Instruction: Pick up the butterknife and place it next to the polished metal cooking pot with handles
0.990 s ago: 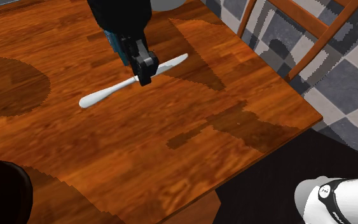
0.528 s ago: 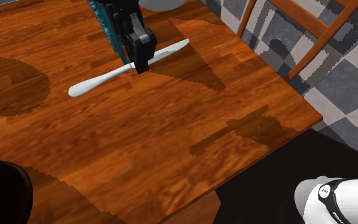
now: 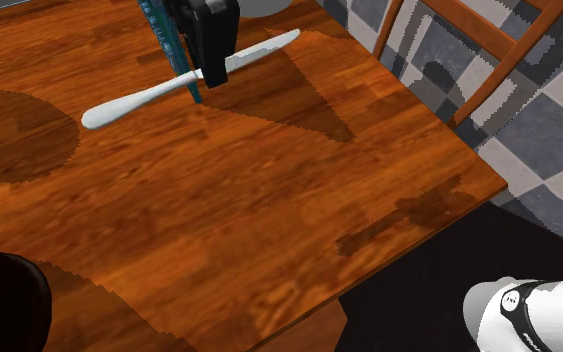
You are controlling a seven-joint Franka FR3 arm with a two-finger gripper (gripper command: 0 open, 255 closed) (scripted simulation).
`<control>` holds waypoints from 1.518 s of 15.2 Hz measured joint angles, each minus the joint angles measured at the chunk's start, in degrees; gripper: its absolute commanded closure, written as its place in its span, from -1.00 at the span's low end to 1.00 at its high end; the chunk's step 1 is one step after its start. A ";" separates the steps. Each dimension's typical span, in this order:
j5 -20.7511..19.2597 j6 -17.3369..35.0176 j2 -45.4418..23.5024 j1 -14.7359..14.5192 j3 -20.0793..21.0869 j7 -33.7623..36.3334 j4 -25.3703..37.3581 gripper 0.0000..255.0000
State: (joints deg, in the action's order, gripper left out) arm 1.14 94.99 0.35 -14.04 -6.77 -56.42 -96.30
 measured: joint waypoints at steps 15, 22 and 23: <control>0.28 -7.48 -2.48 4.41 -4.24 -8.40 9.73 1.00; 1.28 -8.53 -6.32 9.70 -8.77 -18.08 14.27 1.00; 1.59 -9.08 -7.32 10.49 -9.34 -19.40 15.75 1.00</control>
State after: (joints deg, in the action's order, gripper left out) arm 2.72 85.91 -6.97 -3.55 -16.11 -75.81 -80.54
